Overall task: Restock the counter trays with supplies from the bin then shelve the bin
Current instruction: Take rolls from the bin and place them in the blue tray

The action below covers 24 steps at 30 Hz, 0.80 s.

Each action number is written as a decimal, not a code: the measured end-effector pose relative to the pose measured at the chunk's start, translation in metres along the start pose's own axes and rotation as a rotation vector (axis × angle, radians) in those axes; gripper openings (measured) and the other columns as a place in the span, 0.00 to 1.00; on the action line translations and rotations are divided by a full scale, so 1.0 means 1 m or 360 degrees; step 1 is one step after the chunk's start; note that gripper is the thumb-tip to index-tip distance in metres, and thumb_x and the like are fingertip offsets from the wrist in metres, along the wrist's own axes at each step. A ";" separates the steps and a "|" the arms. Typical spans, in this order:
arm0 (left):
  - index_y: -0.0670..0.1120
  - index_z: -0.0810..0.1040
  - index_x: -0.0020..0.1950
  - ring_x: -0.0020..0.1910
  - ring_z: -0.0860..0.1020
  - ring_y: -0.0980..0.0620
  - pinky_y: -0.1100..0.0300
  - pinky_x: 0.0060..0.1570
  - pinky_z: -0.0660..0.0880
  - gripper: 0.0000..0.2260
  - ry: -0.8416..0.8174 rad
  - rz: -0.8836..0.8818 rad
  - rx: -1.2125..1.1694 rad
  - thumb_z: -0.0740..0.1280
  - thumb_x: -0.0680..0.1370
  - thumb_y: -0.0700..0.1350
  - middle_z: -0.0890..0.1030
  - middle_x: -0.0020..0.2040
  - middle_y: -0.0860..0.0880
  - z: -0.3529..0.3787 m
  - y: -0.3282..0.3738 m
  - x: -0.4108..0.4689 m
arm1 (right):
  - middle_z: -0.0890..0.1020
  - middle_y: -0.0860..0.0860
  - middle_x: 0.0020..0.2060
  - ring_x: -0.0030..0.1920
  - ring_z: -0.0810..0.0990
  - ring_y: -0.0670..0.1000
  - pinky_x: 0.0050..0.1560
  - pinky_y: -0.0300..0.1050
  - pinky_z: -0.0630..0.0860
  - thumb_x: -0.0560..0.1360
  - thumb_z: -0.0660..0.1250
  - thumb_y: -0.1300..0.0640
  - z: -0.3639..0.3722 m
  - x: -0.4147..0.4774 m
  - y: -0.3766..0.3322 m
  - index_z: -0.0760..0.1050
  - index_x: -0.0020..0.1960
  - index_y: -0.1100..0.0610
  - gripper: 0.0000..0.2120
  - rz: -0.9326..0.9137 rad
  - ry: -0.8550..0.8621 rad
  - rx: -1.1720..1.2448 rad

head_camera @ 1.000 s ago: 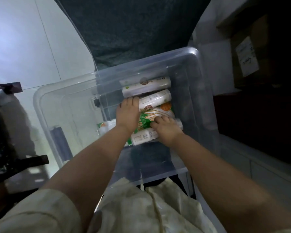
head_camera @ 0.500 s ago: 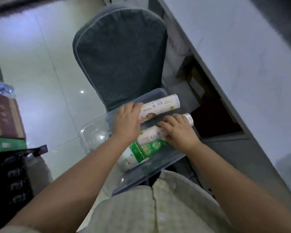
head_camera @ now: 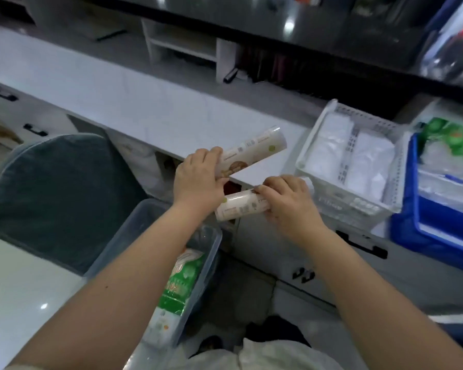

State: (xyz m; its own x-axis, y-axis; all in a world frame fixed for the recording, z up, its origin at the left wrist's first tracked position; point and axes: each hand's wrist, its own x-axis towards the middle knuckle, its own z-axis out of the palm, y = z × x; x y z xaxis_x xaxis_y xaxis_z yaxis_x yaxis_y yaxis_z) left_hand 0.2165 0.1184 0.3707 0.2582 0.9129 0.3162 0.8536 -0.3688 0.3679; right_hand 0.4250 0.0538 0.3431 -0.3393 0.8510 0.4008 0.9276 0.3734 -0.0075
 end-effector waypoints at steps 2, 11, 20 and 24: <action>0.49 0.68 0.66 0.55 0.72 0.44 0.49 0.54 0.71 0.25 0.0004 0.0110 -0.0085 0.71 0.71 0.49 0.75 0.58 0.47 0.006 0.043 0.018 | 0.80 0.53 0.51 0.51 0.75 0.59 0.52 0.56 0.70 0.62 0.75 0.58 -0.023 -0.020 0.031 0.77 0.57 0.55 0.23 0.0123 0.0121 -0.0060; 0.50 0.73 0.63 0.55 0.73 0.43 0.50 0.52 0.70 0.25 -0.0019 0.0524 -0.0318 0.74 0.68 0.46 0.78 0.56 0.49 0.074 0.258 0.068 | 0.82 0.56 0.48 0.47 0.78 0.62 0.50 0.57 0.73 0.59 0.78 0.62 -0.124 -0.140 0.181 0.80 0.54 0.58 0.24 0.0603 0.0269 -0.0271; 0.50 0.75 0.63 0.53 0.73 0.44 0.50 0.53 0.71 0.24 -0.0154 0.0682 -0.0347 0.72 0.67 0.42 0.78 0.54 0.48 0.156 0.394 0.067 | 0.81 0.53 0.49 0.47 0.77 0.60 0.49 0.55 0.73 0.58 0.79 0.60 -0.144 -0.254 0.295 0.79 0.56 0.55 0.26 0.0968 -0.0020 -0.0235; 0.51 0.74 0.63 0.53 0.72 0.45 0.53 0.53 0.68 0.24 -0.0194 0.0660 -0.0288 0.72 0.67 0.41 0.77 0.56 0.50 0.176 0.406 0.060 | 0.78 0.51 0.57 0.56 0.72 0.56 0.56 0.51 0.68 0.66 0.73 0.56 -0.129 -0.265 0.321 0.74 0.62 0.51 0.24 0.1070 -0.0297 -0.0129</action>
State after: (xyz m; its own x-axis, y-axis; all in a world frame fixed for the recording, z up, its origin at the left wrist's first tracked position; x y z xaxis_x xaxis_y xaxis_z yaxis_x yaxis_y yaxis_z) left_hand 0.6581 0.0541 0.3856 0.6214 0.6920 0.3674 0.5774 -0.7215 0.3822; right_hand 0.8329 -0.1000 0.3527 0.2976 0.9395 0.1695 0.9519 -0.2786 -0.1272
